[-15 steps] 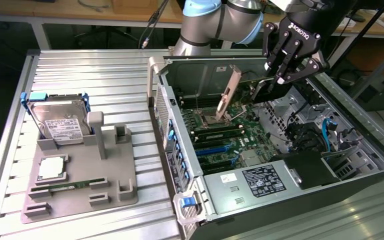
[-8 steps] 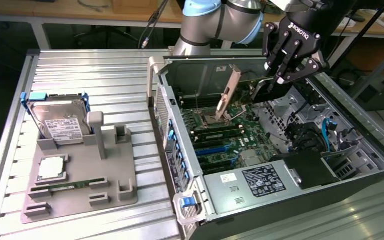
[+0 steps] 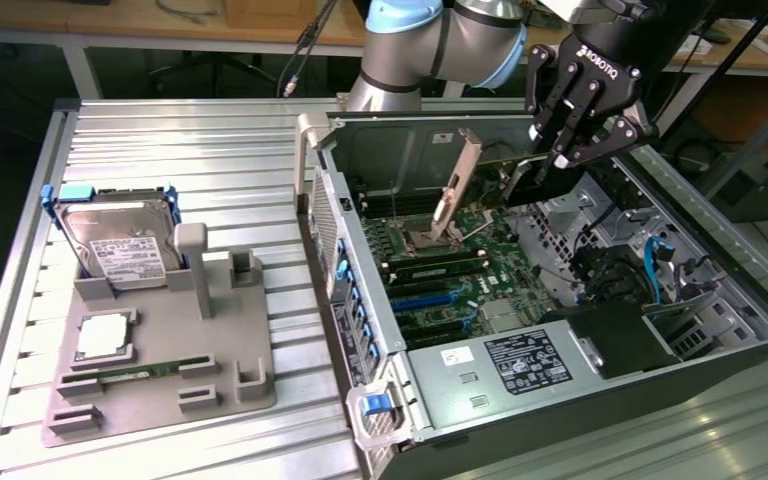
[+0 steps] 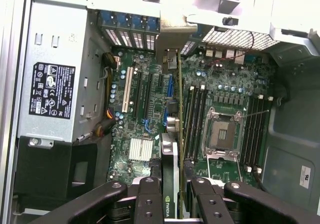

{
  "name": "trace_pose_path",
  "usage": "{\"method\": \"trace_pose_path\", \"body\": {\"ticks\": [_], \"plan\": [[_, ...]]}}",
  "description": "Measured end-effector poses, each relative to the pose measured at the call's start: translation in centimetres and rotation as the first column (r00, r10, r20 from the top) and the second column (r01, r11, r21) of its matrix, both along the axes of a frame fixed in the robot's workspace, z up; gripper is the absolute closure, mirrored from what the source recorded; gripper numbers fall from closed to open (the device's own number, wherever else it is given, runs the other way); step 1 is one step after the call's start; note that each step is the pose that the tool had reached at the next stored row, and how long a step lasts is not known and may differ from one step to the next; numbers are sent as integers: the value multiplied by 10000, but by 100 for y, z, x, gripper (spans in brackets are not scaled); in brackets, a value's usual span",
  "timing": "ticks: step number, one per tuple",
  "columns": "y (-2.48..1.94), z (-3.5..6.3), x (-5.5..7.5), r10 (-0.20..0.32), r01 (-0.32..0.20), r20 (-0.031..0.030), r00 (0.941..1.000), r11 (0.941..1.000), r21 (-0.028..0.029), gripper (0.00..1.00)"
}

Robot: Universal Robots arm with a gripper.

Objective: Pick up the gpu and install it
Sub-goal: 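Insert the gpu into the slot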

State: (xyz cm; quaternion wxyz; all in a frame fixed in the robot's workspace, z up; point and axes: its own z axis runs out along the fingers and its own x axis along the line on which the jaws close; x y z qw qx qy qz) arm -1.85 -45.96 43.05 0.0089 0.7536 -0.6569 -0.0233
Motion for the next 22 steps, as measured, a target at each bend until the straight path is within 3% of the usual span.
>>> {"method": "trace_pose_path", "body": {"ticks": [19, 22], "plan": [[0, 0, 0, -97, 97, 0, 10000, 10000, 0, 73], [0, -1, 0, -351, 351, 0, 9994, 9994, 0, 73]]}}
